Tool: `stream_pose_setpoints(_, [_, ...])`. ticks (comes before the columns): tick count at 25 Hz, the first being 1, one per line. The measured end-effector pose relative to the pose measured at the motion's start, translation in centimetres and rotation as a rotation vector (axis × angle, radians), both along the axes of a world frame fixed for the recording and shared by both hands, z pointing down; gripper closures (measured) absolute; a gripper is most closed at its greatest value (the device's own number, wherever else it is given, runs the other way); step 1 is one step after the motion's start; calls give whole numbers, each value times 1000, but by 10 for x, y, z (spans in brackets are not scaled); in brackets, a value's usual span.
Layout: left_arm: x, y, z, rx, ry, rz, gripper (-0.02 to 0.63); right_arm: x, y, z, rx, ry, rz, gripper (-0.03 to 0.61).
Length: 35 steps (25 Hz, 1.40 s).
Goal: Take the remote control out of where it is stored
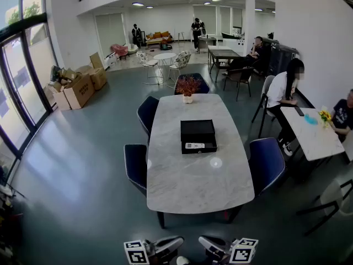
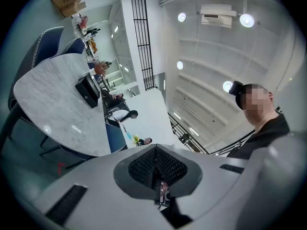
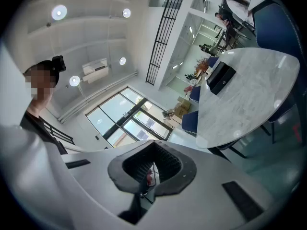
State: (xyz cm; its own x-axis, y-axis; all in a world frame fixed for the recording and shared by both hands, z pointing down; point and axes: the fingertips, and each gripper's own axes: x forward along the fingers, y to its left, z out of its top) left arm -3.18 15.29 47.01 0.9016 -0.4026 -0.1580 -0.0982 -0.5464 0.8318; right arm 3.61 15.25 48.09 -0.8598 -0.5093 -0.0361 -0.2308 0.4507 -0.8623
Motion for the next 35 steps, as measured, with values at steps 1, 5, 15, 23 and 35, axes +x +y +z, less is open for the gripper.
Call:
stream_pose_setpoints(1, [1, 1, -2, -4, 5, -1, 607, 1, 1, -1, 5, 7, -1, 569])
stream_pose_setpoints(5, [5, 5, -4, -6, 13, 6, 607, 2, 6, -4, 5, -7, -6, 569])
stream_pose_setpoints(15, [2, 9, -6, -6, 15, 11, 607, 2, 8, -7, 6, -36, 6, 571])
stream_pose_setpoints(23, [-3, 10, -4, 2, 12, 7, 607, -1, 6, -5, -6, -55, 10, 569])
stream_pose_setpoints(35, [-14, 14, -6, -5, 27, -9, 607, -9, 6, -10, -6, -51, 9, 569])
